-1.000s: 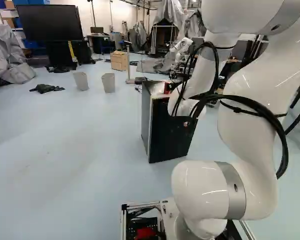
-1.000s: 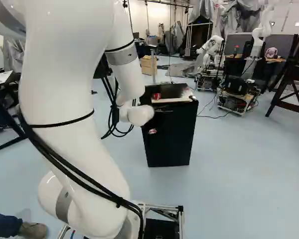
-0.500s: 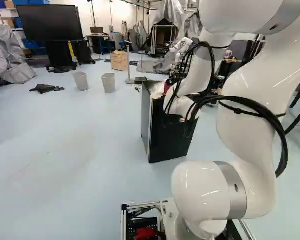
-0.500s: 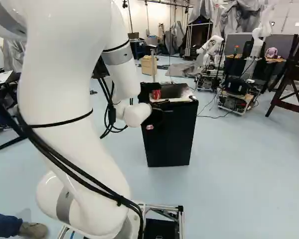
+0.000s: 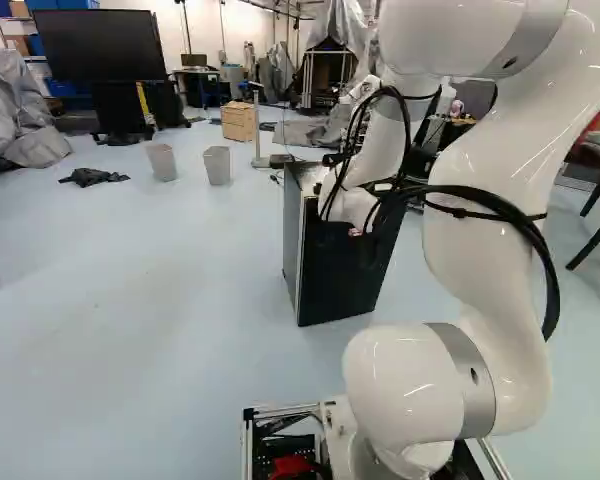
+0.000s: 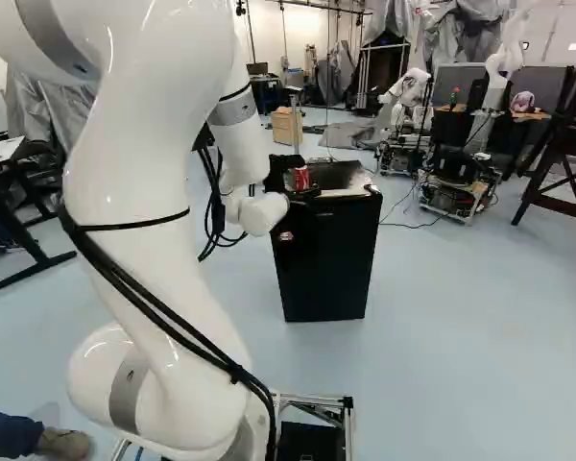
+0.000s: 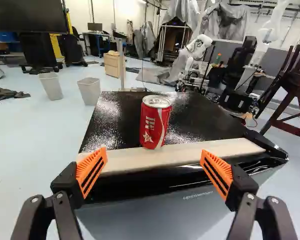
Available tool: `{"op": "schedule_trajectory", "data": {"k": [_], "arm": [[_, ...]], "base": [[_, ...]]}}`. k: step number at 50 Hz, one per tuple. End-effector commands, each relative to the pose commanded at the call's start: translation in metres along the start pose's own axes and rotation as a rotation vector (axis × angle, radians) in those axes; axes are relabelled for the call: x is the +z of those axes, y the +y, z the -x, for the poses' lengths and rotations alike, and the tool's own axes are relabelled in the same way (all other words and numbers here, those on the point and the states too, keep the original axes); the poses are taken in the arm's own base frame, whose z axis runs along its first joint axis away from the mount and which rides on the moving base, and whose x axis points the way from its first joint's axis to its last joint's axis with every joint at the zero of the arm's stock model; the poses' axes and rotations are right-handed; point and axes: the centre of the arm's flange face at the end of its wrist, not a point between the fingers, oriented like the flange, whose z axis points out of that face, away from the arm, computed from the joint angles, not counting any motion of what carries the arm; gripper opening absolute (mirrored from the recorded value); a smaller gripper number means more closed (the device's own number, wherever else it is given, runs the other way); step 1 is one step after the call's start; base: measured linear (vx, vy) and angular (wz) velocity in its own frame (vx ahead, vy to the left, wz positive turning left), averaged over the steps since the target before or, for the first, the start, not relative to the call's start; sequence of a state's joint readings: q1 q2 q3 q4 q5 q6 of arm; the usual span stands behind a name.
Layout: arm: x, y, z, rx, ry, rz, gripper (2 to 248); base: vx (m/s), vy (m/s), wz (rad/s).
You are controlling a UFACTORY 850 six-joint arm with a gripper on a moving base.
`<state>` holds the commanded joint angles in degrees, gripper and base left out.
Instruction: Grab a drink from the fridge
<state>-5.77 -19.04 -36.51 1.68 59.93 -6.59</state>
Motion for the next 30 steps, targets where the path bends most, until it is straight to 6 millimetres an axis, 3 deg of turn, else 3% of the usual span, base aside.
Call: {"op": "schedule_trajectory", "data": {"k": [30], "arm": [[0.060, -0.008, -0.007, -0.002, 0.040, -0.009, 247]], "base": [[0.000, 0.000, 0.000]]}}
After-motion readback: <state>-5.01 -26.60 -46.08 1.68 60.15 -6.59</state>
